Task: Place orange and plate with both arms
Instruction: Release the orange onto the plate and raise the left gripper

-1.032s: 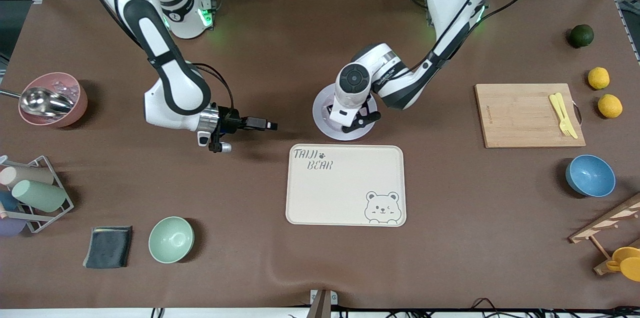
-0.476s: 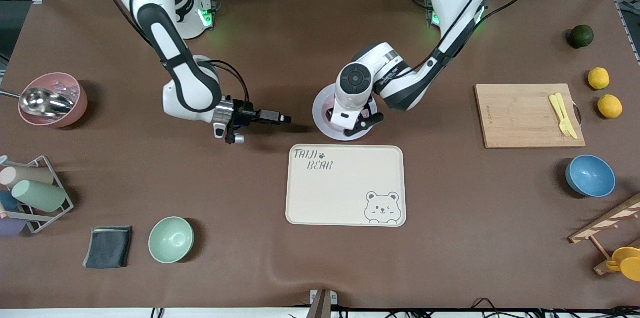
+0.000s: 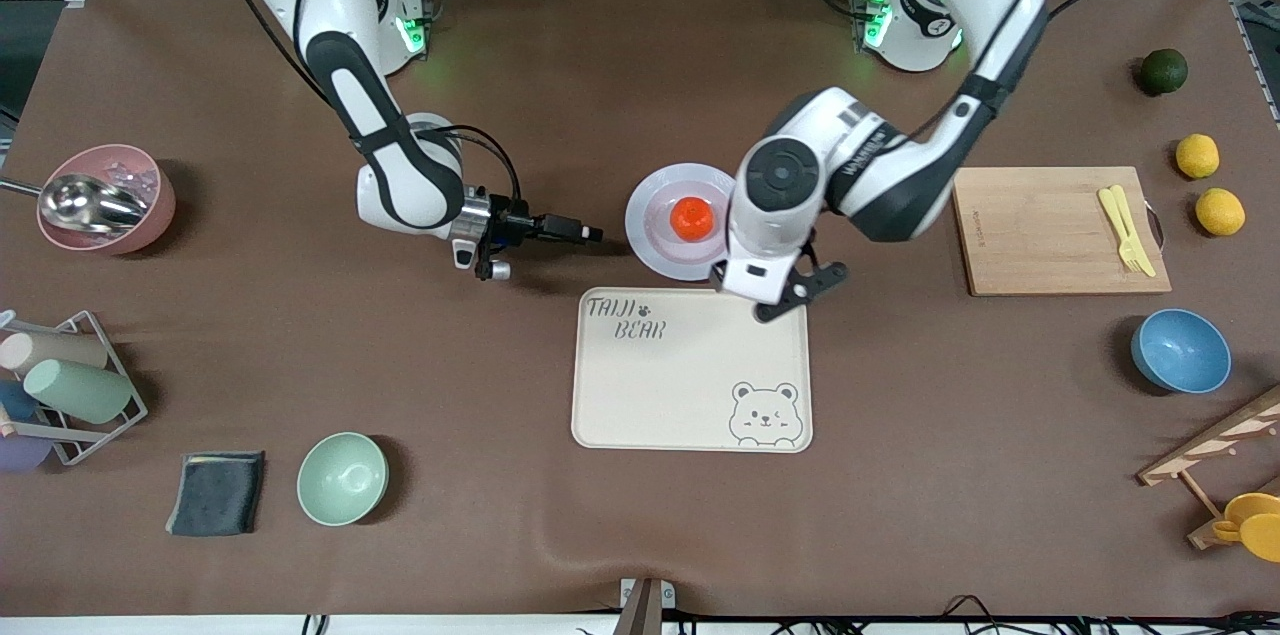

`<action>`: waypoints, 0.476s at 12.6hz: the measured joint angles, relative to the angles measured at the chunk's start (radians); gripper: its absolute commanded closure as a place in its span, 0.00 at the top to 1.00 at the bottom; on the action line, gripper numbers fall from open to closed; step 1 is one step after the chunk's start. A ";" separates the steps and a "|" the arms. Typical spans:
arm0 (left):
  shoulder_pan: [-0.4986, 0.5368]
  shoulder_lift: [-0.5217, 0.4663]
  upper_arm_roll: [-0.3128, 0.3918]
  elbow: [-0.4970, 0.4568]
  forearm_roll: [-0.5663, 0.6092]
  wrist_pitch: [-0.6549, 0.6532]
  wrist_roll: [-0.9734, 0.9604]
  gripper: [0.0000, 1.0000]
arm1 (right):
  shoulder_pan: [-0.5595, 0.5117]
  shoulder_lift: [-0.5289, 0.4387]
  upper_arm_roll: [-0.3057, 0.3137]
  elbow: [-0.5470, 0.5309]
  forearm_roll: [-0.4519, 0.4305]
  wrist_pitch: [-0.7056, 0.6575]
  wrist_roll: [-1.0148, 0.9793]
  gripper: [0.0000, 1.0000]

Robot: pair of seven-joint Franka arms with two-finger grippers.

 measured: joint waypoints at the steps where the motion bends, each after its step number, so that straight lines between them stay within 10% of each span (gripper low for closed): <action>1: 0.033 -0.011 0.000 0.009 0.000 0.000 0.050 1.00 | 0.021 0.000 0.000 0.000 0.023 0.002 -0.011 0.76; 6: 0.130 -0.141 -0.004 0.025 -0.004 -0.100 0.275 1.00 | 0.056 0.031 0.000 0.001 0.096 0.008 -0.083 0.73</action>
